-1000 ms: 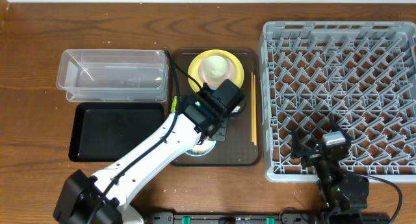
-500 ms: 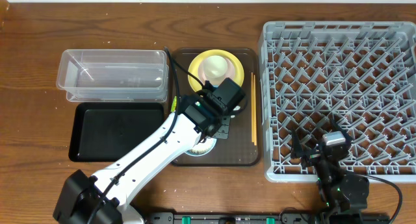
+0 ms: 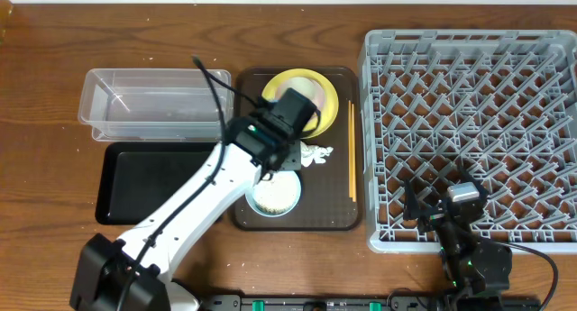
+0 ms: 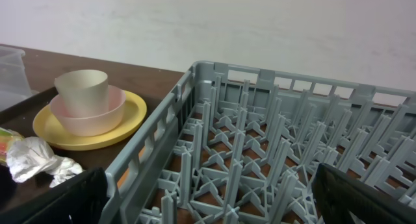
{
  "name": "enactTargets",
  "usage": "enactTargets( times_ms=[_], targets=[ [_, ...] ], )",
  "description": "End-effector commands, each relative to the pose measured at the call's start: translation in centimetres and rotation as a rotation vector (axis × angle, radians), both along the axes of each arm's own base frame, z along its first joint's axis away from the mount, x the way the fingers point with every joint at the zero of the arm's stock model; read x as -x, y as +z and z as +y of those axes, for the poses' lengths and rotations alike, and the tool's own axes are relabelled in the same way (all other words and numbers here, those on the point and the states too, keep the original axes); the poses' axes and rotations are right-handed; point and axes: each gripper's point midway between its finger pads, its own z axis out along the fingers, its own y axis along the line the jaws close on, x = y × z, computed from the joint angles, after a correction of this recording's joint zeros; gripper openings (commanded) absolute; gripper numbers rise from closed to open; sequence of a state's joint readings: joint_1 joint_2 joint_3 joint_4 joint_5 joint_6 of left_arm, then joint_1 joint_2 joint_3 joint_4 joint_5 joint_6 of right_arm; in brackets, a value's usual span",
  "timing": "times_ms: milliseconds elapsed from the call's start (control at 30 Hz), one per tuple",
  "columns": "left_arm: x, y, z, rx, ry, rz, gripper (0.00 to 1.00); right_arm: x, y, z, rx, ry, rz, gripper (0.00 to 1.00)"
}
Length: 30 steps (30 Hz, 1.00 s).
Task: Sort waste into correct bins and load items into the dishwasher rack
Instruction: 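Lower the left gripper and grasp the crumpled white tissue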
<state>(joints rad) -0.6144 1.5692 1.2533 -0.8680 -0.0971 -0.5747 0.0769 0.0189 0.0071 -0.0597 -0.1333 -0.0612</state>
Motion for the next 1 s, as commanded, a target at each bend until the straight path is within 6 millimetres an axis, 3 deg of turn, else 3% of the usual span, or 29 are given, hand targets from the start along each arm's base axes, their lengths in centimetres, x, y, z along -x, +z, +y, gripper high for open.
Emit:
enactTargets(
  times_ms=[0, 367, 533, 733, 867, 967],
  targets=[
    [-0.5, -0.1, 0.8, -0.007, 0.031, -0.01, 0.4, 0.0, -0.2, -0.2, -0.003, -0.011, 0.008, 0.99],
    [-1.1, 0.2, 0.2, 0.018, 0.028, -0.038, 0.41, 0.0, -0.2, -0.2, -0.003, -0.011, 0.007, 0.99],
    [-0.7, 0.1, -1.0, 0.077, 0.006, -0.009, 0.49, 0.0, -0.2, -0.2, -0.003, -0.011, 0.008, 0.99],
    [-1.7, 0.4, -1.7, 0.103, 0.003, -0.046, 0.53, 0.0, -0.2, -0.2, -0.003, -0.011, 0.008, 0.99],
    [-2.2, 0.1, -2.0, 0.11, 0.002, -0.056, 0.65, 0.0, -0.2, -0.2, -0.003, -0.011, 0.008, 0.99],
    [-2.3, -0.8, -2.1, 0.099, 0.003, -0.039, 0.69, 0.0, -0.2, -0.2, -0.003, -0.011, 0.008, 0.99]
  ],
)
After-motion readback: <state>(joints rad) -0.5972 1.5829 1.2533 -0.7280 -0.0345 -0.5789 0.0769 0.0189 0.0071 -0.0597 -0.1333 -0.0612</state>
